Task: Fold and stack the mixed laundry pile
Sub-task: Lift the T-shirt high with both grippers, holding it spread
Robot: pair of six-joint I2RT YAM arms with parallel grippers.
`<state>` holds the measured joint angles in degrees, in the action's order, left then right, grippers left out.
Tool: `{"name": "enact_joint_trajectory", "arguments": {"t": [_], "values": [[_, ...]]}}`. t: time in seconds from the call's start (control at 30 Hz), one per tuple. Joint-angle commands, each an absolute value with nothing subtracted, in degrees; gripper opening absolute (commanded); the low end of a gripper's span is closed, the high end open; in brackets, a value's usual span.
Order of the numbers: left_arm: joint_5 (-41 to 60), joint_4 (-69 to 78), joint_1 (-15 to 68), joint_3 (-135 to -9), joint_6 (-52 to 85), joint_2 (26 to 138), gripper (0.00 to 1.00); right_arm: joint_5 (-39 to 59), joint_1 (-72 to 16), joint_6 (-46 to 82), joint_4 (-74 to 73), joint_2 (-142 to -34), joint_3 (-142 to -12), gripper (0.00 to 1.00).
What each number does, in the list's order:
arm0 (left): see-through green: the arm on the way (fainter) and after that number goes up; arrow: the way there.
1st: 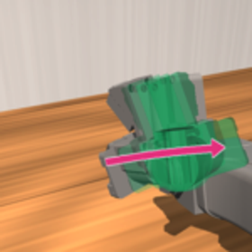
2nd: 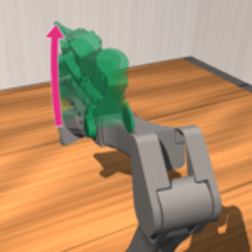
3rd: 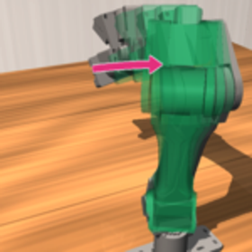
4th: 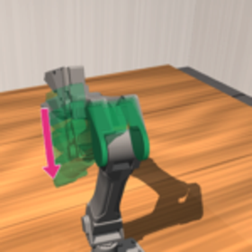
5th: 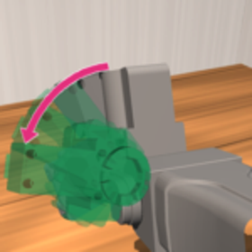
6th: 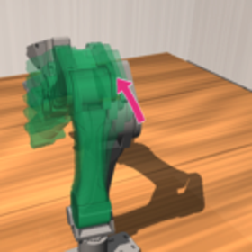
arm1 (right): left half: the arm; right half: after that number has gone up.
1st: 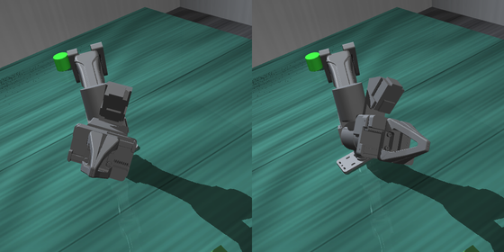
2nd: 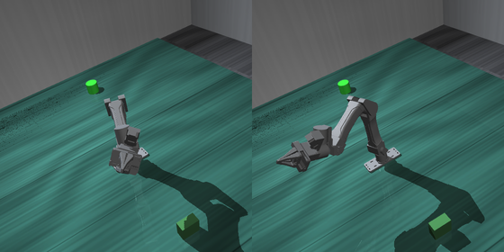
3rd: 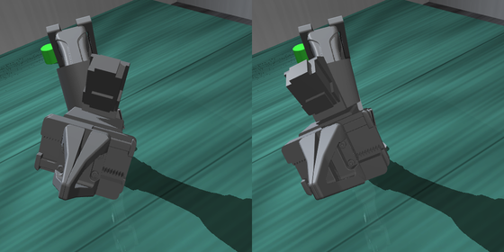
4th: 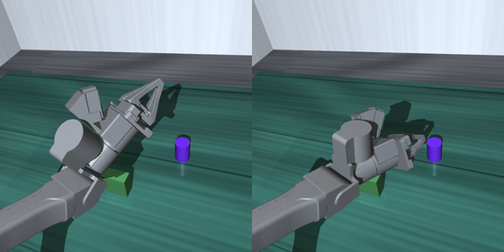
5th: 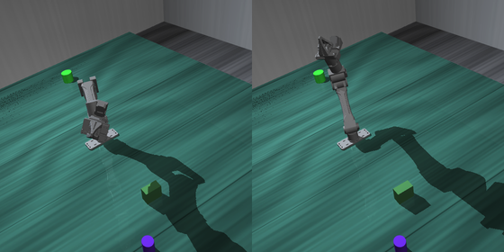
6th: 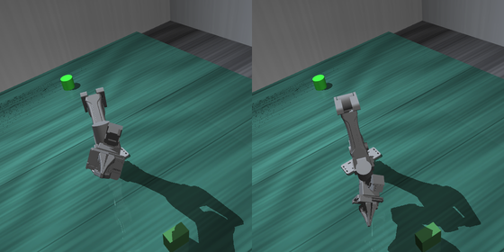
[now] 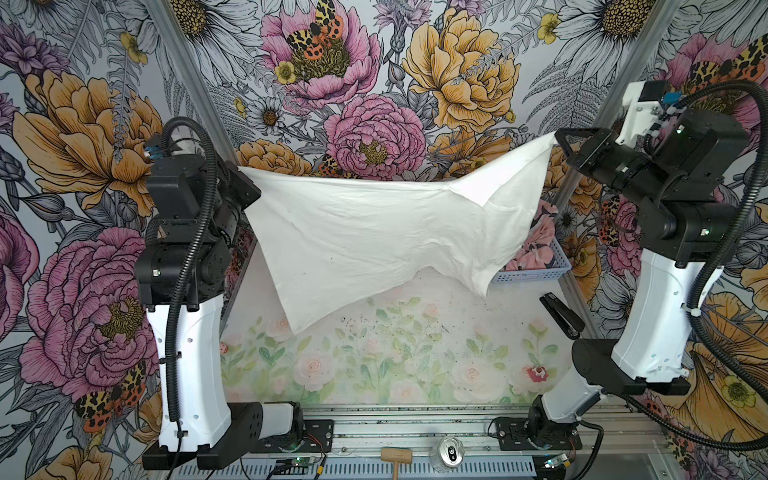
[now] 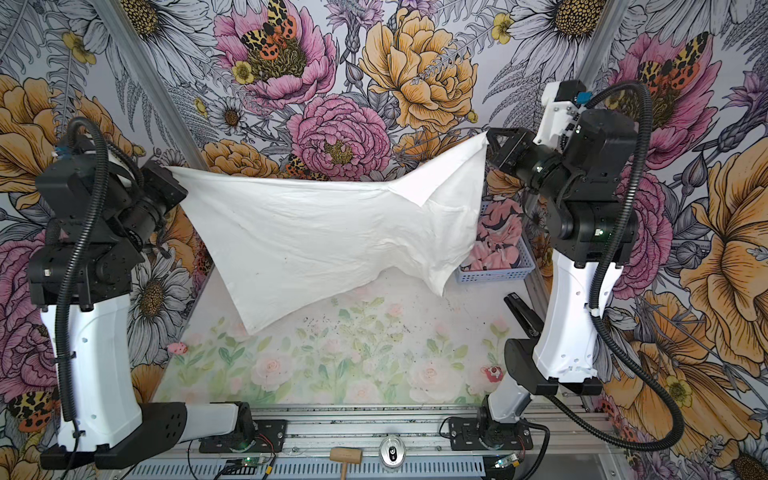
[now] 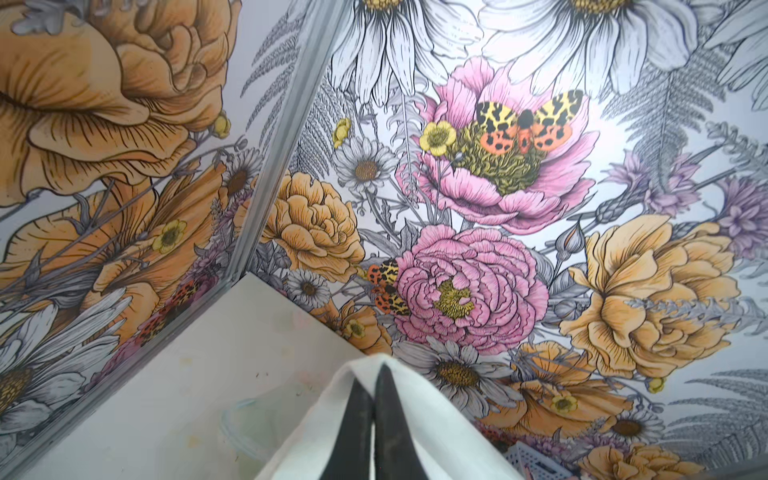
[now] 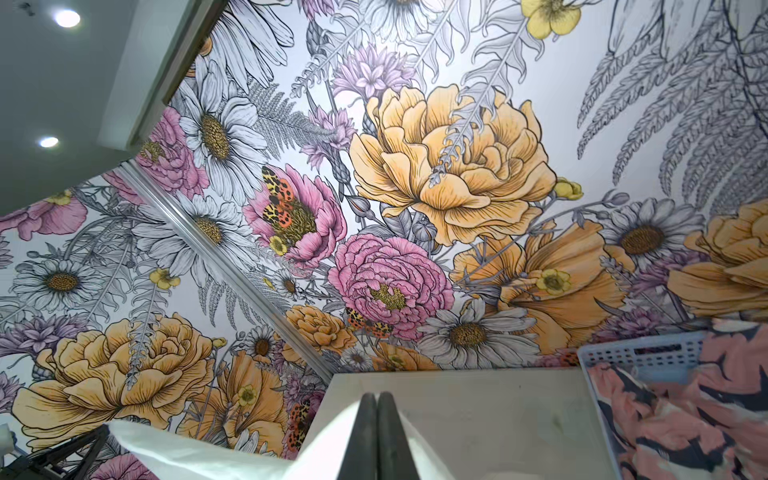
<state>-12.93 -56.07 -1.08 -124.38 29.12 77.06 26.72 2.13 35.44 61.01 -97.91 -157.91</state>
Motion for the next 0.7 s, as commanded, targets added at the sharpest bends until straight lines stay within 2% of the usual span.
{"name": "enact_joint_trajectory", "arguments": {"t": [0.0, 0.3, 0.53, 0.67], "values": [[-9.0, -49.6, -4.8, -124.6, 28.2, 81.1, 0.0, 28.1, 1.6, 39.7, 51.1, -103.5, -158.1, 0.0], [-3.3, -33.0, -8.1, -127.5, 28.6, 94.0, 0.0, 26.5, 1.8, 40.7, 27.7, -116.9, -162.3, 0.0], [-0.7, -26.4, -8.9, -144.8, 28.4, 109.0, 0.0, 22.7, 2.6, 40.0, 12.7, -122.7, -163.9, 0.0], [-0.1, -20.5, -9.2, -151.5, 28.3, 113.5, 0.0, 20.8, 3.3, 39.6, 5.5, -122.8, -164.0, 0.0]]}}
